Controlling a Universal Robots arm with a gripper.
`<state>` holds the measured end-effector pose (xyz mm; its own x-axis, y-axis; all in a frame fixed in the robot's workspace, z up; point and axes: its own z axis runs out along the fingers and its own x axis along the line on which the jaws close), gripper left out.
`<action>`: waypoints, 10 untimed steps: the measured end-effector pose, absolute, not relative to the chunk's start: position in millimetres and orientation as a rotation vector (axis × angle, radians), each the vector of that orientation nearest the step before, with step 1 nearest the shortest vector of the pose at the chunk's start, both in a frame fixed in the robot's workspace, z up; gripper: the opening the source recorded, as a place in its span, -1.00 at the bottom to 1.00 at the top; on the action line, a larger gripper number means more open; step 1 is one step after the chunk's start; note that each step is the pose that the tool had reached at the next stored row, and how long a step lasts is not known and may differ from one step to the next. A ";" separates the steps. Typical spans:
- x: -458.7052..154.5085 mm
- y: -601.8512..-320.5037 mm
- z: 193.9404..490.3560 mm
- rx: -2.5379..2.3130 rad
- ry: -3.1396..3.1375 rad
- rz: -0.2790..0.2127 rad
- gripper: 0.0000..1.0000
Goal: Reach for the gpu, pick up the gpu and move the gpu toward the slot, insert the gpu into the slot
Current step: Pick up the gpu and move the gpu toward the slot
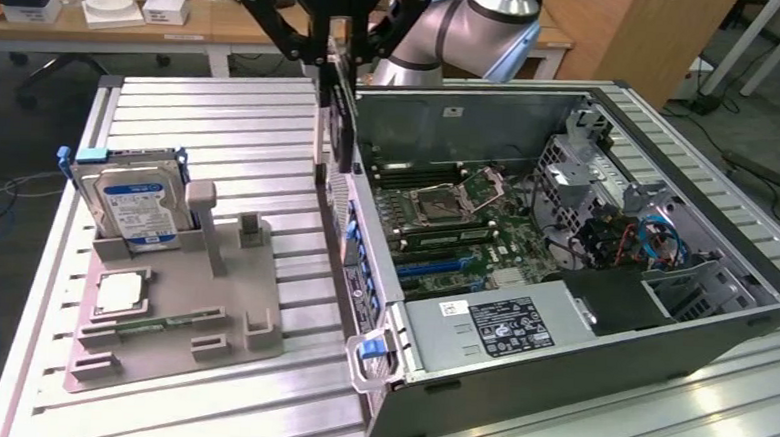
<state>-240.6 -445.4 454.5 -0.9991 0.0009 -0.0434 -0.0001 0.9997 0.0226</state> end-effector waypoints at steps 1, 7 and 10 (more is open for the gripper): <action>-237.6 -445.4 454.4 0.001 3.098 0.035 -0.48; -223.4 -445.4 453.4 0.000 3.096 0.036 -0.48; -214.5 -445.2 452.6 0.001 3.092 0.036 -0.48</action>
